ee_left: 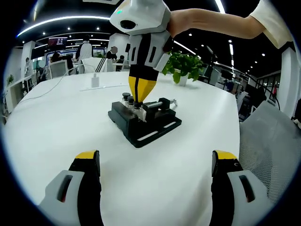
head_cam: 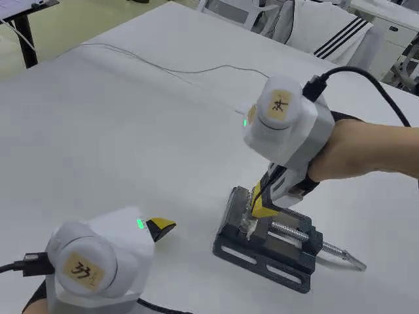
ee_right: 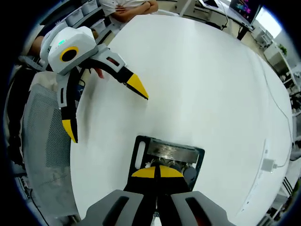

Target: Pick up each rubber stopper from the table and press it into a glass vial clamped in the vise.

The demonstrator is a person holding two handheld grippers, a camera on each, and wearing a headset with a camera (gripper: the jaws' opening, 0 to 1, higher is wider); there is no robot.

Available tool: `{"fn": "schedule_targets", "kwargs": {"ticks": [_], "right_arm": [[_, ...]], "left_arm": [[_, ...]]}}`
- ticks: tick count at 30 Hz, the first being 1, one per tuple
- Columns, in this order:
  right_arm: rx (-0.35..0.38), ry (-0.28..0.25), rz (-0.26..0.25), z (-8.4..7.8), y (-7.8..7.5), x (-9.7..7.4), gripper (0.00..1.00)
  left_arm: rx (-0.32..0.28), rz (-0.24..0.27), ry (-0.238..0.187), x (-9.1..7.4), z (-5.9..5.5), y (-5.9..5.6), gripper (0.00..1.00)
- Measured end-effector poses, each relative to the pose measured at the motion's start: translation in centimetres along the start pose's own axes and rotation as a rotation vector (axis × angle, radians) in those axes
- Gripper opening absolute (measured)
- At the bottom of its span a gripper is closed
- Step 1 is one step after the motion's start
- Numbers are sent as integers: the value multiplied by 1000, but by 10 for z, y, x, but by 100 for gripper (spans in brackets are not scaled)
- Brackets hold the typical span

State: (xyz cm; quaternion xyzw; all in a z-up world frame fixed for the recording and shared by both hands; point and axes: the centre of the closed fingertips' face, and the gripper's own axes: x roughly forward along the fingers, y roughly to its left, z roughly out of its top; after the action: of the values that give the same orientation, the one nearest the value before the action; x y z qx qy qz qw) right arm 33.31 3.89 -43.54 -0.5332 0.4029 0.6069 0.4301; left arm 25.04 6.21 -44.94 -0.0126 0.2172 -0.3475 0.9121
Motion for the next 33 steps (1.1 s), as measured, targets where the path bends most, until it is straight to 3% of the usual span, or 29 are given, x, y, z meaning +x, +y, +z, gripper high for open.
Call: {"fn": "schedule_targets", "kwargs": {"ticks": [4,8,20,22,33], "right_arm": [[15,19,3,0,0,0,0],[40,-1,4,-2,0,-3,0],[69,-117,-8,0,0,-5,0],[39,-138,-23,0,1,-5,0],[57,-237,-102,0,2,-6,0]], "left_arm": [[6,18,-8,-5,6,1,99],[8,32,-16,-11,12,-1,99],[30,55,-25,-19,19,-6,99],[35,56,-25,-18,20,-5,99],[53,53,-24,-21,21,-6,99]]}}
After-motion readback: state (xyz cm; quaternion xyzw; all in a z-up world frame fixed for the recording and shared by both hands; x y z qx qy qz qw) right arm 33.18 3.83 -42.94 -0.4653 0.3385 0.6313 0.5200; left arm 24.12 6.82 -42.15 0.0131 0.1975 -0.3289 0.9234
